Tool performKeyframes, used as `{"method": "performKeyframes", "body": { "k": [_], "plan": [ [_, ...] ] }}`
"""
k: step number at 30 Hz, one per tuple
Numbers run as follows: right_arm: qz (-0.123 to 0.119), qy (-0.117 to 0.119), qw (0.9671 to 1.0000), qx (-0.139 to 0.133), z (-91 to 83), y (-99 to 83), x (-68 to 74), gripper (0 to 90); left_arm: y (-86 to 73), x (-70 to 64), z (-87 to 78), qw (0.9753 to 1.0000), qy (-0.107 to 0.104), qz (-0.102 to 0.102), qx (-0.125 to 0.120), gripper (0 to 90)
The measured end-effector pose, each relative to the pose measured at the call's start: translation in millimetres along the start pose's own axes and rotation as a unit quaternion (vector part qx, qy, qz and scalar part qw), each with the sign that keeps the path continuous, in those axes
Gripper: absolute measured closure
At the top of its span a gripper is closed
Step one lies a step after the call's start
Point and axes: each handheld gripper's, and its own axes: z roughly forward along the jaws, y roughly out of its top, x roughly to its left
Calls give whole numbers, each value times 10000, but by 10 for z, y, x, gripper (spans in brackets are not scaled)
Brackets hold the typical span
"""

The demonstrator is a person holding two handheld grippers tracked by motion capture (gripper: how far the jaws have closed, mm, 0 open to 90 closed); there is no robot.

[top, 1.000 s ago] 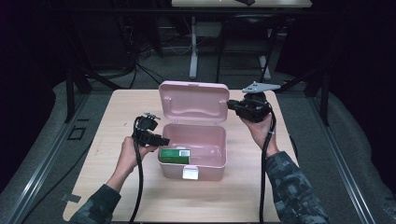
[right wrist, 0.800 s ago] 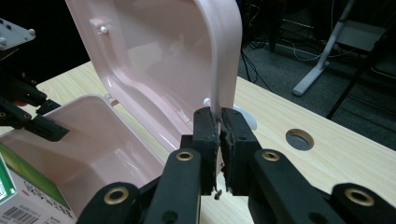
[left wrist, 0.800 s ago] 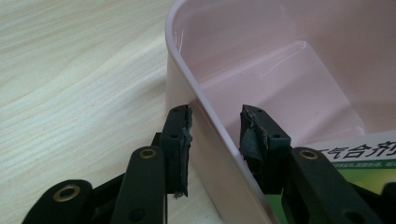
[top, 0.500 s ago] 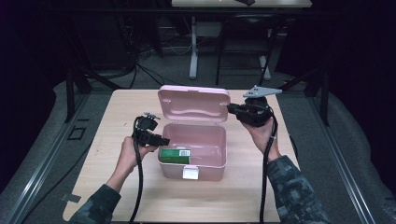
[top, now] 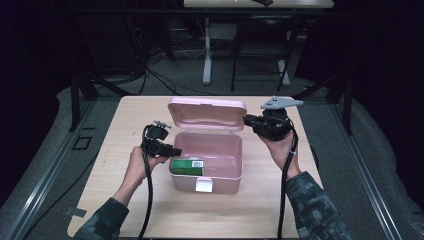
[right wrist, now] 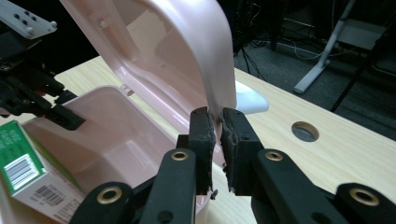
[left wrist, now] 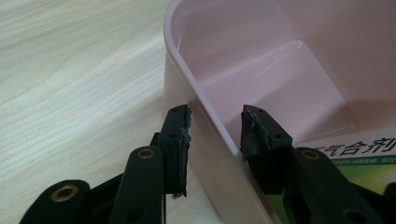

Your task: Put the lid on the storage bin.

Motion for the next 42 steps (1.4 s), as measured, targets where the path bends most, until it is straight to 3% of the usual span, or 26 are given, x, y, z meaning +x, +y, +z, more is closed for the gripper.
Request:
{"method": "performKeyframes", "body": {
  "k": [21,27,36,42],
  "plan": [
    [161,-10,9999,33,-115,-100,151,816,-28,12,-32,9999,-112,22,-81,605],
    [177,-51,9998,55,-119,-107,183,813,-51,58,-148,9998,-174,-85,-102,458],
    [160,-64,9998,89,-134,-112,203,809,-98,144,-395,9994,-169,-201,-233,332],
    [168,-54,9998,114,-141,-118,216,807,-162,184,-580,9991,-31,-217,-372,254]
  ]
}}
